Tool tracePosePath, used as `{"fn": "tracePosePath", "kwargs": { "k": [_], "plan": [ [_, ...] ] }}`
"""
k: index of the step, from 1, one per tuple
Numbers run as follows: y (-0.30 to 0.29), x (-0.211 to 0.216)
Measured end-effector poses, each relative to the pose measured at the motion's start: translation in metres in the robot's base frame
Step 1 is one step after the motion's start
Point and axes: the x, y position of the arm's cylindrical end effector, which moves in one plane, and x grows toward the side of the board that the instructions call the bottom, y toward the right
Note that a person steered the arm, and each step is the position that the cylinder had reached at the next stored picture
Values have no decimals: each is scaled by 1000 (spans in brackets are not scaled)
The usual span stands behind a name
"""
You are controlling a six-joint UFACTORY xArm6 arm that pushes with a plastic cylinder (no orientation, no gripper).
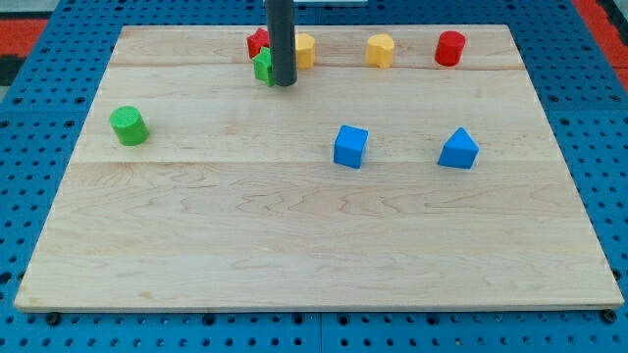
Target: Push the blue cube into green star
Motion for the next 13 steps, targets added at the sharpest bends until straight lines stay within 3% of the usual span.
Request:
{"fn": "tracePosePath", "kwargs": {
  "k": [2,4,7,9,10,13],
  "plan": [
    [1,-2],
    [86,2],
    [111,70],
    [125,140],
    [72,138],
    [49,46]
  ]
}}
